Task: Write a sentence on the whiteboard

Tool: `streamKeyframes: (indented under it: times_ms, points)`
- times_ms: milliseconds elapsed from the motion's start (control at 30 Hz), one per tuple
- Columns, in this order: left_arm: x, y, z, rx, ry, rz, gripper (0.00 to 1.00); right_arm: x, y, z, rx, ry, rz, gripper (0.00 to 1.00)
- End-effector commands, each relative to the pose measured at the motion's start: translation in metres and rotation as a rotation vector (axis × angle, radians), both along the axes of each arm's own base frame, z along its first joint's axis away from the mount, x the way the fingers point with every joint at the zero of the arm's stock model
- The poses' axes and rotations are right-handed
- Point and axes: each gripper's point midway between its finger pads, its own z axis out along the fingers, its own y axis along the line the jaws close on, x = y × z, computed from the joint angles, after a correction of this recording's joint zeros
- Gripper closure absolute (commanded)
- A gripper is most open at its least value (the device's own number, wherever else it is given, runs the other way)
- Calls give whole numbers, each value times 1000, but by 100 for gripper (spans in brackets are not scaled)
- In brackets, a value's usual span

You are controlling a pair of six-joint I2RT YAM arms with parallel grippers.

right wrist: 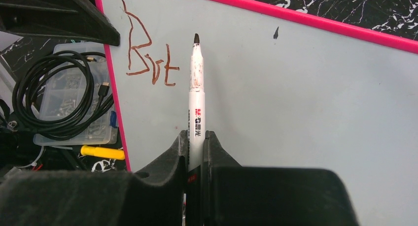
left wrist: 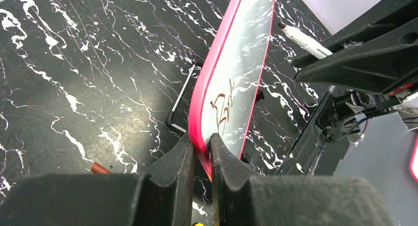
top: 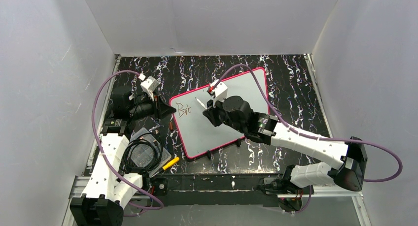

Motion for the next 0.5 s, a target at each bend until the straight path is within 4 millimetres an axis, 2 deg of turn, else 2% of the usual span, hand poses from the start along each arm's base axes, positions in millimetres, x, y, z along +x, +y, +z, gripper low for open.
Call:
streamKeyframes:
  times_ms: [0,300,467]
  points:
    - [-1,4,-8,60,-49,-4,100,-1,1,0,12,2,0,99]
    - [-3,4,-14,89,-72,-19,100,-12,2,-8,22,30,45,99]
    - [-6,3,-21,101,-74,-40,100,-15,0,-5,26,8,71,99]
